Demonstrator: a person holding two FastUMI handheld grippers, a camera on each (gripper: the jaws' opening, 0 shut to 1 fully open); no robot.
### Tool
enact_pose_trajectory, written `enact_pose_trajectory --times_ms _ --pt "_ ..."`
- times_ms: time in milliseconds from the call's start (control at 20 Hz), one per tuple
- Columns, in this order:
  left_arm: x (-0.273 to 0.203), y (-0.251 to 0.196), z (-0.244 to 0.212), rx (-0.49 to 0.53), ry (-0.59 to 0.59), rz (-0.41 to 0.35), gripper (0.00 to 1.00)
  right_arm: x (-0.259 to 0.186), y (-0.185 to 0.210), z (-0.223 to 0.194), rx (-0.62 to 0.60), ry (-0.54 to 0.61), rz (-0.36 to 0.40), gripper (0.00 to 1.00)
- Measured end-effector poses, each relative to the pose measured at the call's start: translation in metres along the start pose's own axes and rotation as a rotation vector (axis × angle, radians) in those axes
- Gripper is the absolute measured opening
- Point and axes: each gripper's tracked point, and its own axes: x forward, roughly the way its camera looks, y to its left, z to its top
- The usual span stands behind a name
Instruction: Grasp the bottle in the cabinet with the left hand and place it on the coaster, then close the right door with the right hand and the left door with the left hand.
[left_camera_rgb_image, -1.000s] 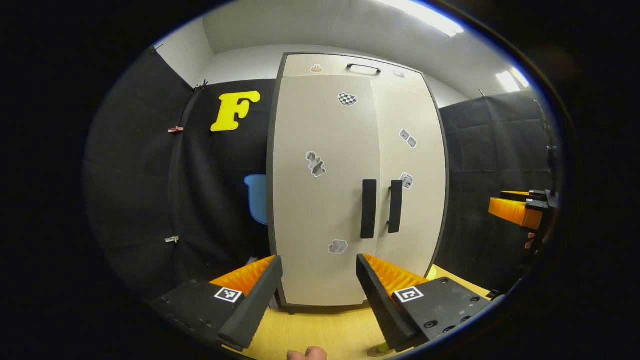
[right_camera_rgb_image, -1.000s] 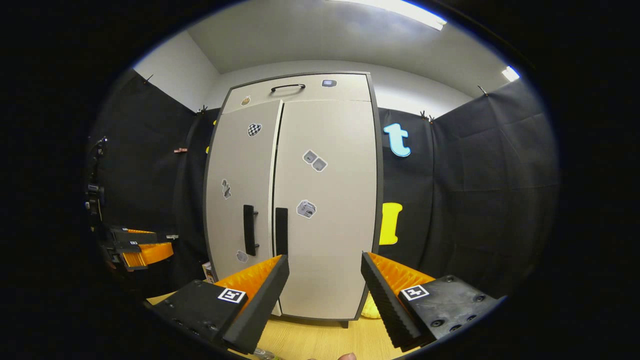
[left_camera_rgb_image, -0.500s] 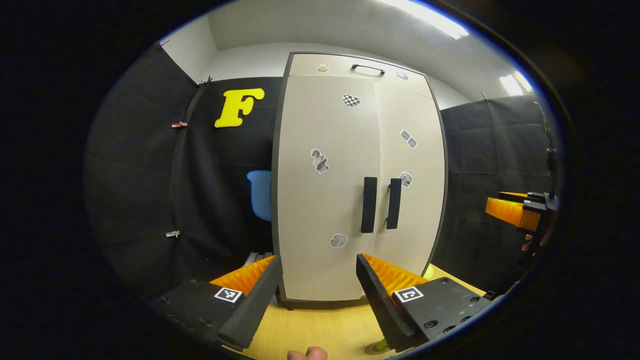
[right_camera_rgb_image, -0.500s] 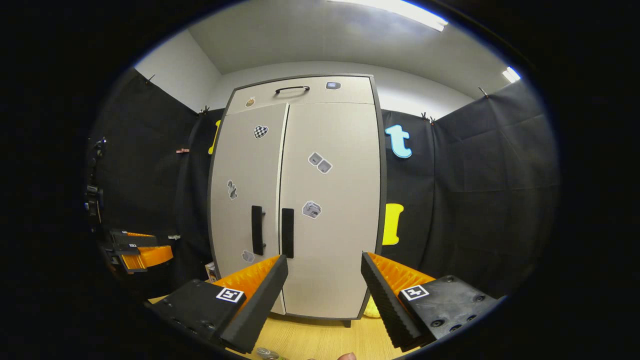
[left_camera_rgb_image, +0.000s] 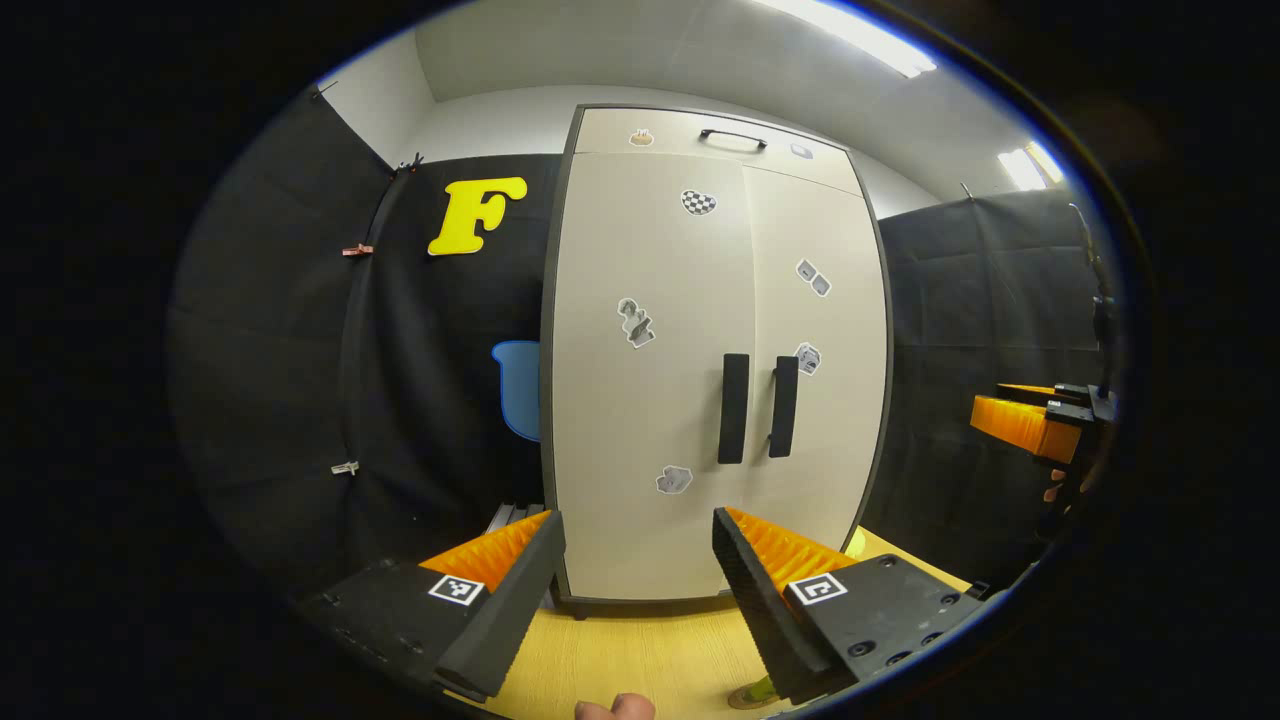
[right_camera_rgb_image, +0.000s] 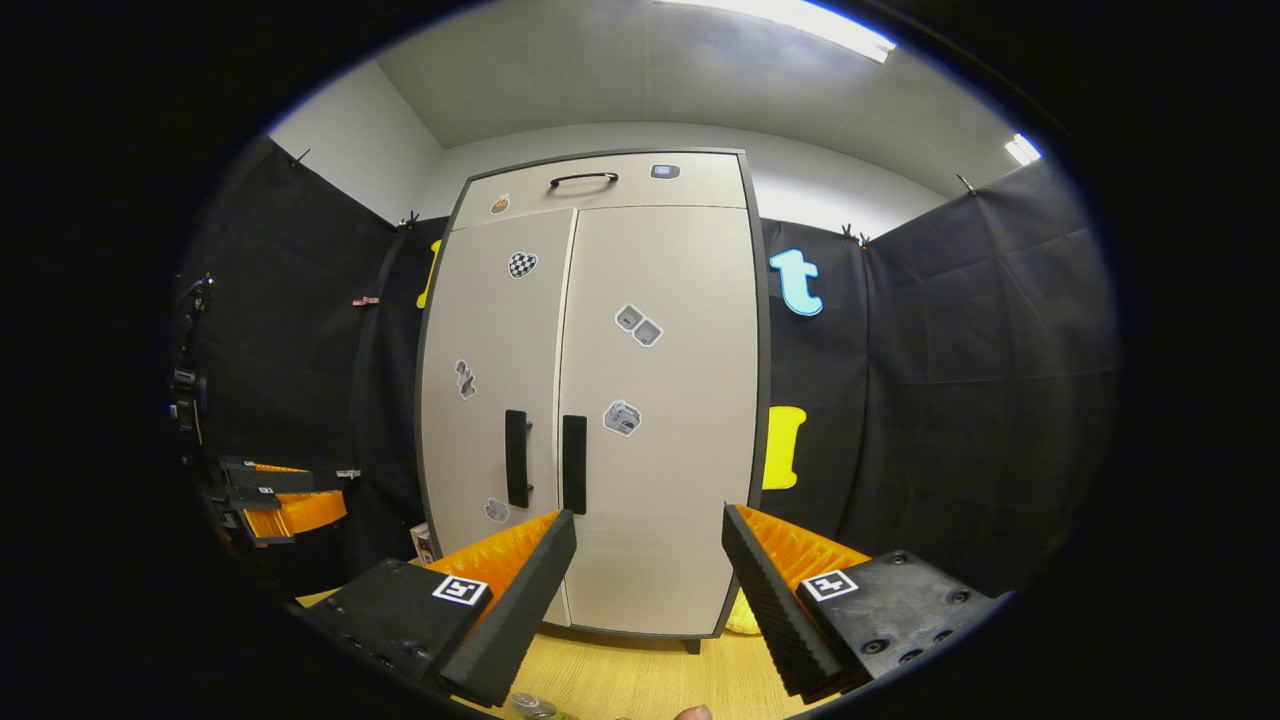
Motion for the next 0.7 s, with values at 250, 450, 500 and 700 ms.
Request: enact_pose_trajectory --times_ms 250,450,500,700 --pt "-0.0001 0.0012 -0.0018 -0.003 0.003 0.005 0.95 -0.0005 0.0013 -0.0003 -0.001 0.001 0.004 0.98" --pt "0.0003 -0.0001 0.0003 0.005 -0.001 0.003 0.95 -0.0012 0.0015 0.0 -0.002 -0.001 0.005 0.98" --pt "0.0007 -0.0002 0.0005 0.006 -0.001 0.001 0.95 -0.0007 0.0012 0.0006 -0.003 -0.001 0.006 0.98" --pt "0.0016 -0.0019 0.0017 0.01 -0.001 -0.002 0.95 0.0002 0.002 0.001 -0.003 -0.003 0.01 0.98"
